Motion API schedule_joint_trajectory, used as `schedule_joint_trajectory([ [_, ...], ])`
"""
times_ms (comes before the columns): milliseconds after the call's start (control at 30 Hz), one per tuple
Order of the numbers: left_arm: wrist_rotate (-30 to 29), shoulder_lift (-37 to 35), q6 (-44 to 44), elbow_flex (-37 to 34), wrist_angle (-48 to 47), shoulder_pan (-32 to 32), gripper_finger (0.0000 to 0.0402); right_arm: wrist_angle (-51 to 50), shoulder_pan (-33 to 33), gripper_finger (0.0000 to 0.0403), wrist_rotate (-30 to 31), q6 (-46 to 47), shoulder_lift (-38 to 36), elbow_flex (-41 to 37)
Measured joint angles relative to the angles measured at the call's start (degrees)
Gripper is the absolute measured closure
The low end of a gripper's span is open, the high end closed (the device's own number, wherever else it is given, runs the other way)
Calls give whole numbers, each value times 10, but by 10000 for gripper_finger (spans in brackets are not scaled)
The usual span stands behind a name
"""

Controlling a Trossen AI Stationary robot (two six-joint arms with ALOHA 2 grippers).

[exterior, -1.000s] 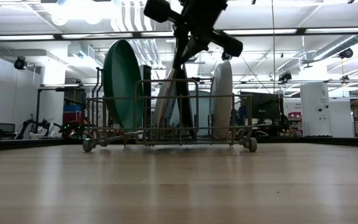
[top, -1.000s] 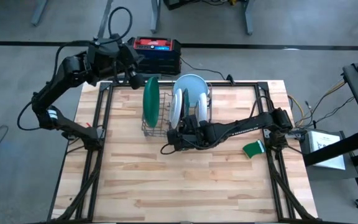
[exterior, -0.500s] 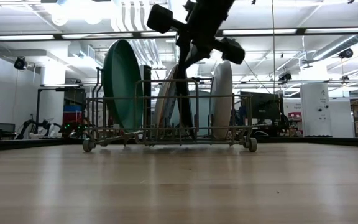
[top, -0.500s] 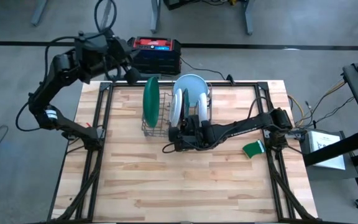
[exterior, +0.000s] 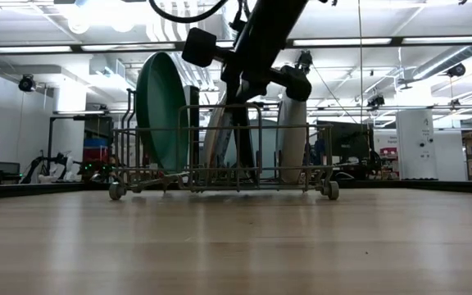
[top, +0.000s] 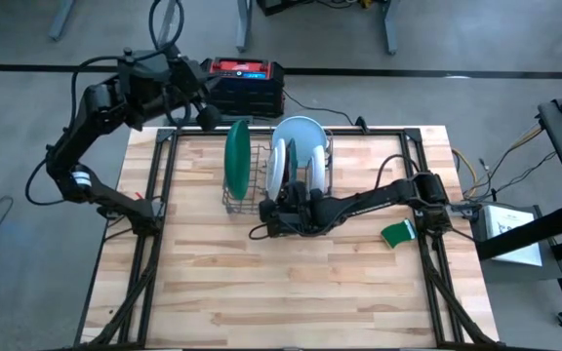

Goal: Sort dishes
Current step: Adjust the white and blue patterned plate in the dishwasher rack, then return to Home Position

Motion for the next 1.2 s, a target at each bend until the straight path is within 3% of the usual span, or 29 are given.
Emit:
schedule_joint_trajectory([
  [200,0,10,9,0,0,0,400,55,-6,403,3,-51,-3,1],
  [533,0,18,14,0,6,0,400,51,-10,403,-3,-64,-5,1],
  [833,0,16,26,13,8,0,400,-38,32,403,-66,-62,-54,1],
  [933,15,15,15,19,8,-1,400,-81,52,403,-62,-119,-82,1],
  [1000,93,9,3,19,6,-7,400,-104,68,403,-50,-200,-109,1],
  [1033,171,5,-4,15,5,-9,400,-103,78,403,-38,-247,-122,-2],
  [1167,643,-23,-7,-40,67,-43,401,-1,96,403,-6,-476,-180,-31],
  [1200,706,-29,-4,-70,107,-67,401,56,96,403,-13,-548,-191,-47],
])
